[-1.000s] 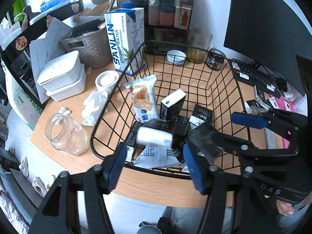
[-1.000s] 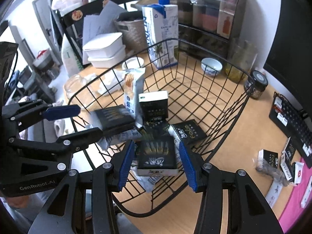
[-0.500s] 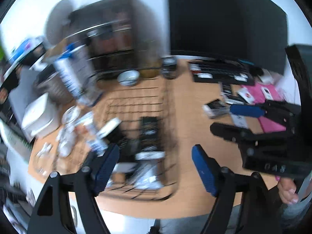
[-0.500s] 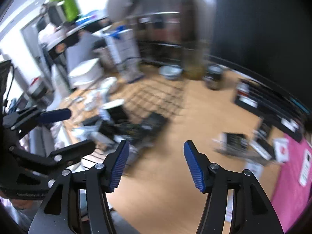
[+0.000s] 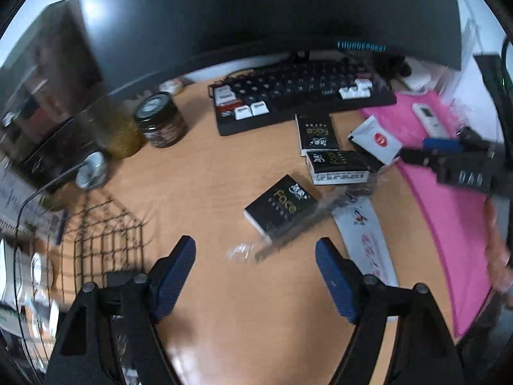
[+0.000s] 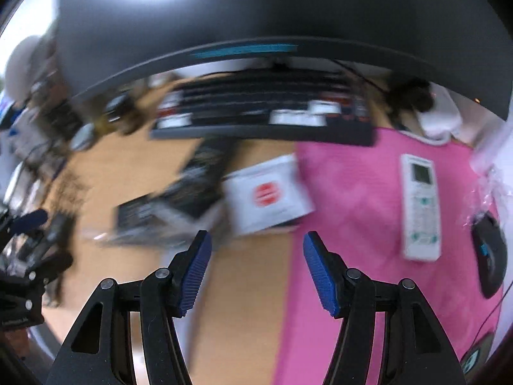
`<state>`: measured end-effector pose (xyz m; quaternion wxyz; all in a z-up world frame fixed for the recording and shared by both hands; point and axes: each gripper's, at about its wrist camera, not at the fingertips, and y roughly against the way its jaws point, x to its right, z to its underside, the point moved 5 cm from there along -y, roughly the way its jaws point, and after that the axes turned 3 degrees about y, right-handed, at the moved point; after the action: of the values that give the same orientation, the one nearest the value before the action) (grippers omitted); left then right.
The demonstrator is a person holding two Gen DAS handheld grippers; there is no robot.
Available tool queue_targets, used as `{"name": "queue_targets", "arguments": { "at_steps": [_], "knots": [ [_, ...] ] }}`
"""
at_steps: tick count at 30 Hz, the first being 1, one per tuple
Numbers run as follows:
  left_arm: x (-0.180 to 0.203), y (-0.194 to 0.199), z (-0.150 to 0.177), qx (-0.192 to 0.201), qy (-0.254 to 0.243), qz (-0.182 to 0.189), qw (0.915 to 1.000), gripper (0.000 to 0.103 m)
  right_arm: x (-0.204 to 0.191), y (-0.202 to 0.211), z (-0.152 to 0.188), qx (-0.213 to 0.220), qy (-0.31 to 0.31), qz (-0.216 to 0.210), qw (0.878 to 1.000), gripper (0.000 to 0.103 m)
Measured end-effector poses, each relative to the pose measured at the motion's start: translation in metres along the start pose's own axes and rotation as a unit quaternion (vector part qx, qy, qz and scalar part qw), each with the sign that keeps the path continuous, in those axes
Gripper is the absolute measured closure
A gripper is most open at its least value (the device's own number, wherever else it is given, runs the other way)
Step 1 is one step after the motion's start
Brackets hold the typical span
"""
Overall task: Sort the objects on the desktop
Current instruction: 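Return both grippers over the desk toward the remaining items, then grasp the clear-wrapped spoon with the left gripper while the right grasps a white sachet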
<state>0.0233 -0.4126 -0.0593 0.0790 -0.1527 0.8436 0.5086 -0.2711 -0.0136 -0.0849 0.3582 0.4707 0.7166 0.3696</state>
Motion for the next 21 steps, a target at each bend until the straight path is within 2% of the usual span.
{"name": "queue_targets", "arguments": {
  "at_steps": [4, 7, 11, 12, 14, 15, 16, 17, 19, 20, 21],
  "knots": [
    [0.007, -0.031, -0.009, -0.019, -0.008, 0.002, 0.9998, 0.023, 0.013, -0.023, -0.015, -0.012, 0.006, -0.002, 1.000, 0.043],
    [0.006, -0.043, -0.012, -0.026, -0.008, -0.005, 0.9996, 0.023, 0.007, -0.039, -0.024, -0.019, 0.015, -0.005, 1.000, 0.043],
    [0.010, -0.051, -0.013, -0.031, -0.013, 0.004, 0.9994, 0.024, -0.002, -0.052, -0.028, -0.026, 0.021, -0.017, 0.999, 0.043],
    [0.011, -0.052, -0.011, -0.033, -0.015, 0.005, 0.9993, 0.027, -0.005, -0.053, -0.027, -0.027, 0.023, -0.017, 0.999, 0.043],
    [0.014, -0.053, -0.006, -0.040, -0.020, 0.017, 0.9989, 0.045, -0.011, -0.052, -0.024, -0.027, 0.034, -0.012, 0.999, 0.058],
    [0.016, -0.055, -0.004, -0.046, -0.020, 0.024, 0.9985, 0.059, -0.012, -0.051, -0.022, -0.026, 0.035, -0.009, 0.999, 0.058],
    [0.017, -0.055, -0.001, -0.051, -0.019, 0.031, 0.9980, 0.066, -0.013, -0.047, -0.020, -0.025, 0.036, -0.004, 0.999, 0.060],
    [0.018, -0.054, 0.004, -0.052, -0.021, 0.030, 0.9980, 0.068, -0.013, -0.045, -0.018, -0.022, 0.037, -0.002, 0.999, 0.062],
    [0.021, -0.049, 0.013, -0.055, -0.025, 0.028, 0.9978, 0.077, -0.013, -0.035, -0.012, -0.016, 0.037, 0.004, 0.999, 0.077],
    [0.022, -0.046, 0.017, -0.055, -0.023, 0.030, 0.9978, 0.078, -0.014, -0.031, -0.009, -0.016, 0.037, 0.003, 0.999, 0.081],
    [0.023, -0.044, 0.021, -0.056, -0.024, 0.031, 0.9976, 0.081, -0.015, -0.026, -0.004, -0.016, 0.037, -0.001, 0.999, 0.089]
  ]
}}
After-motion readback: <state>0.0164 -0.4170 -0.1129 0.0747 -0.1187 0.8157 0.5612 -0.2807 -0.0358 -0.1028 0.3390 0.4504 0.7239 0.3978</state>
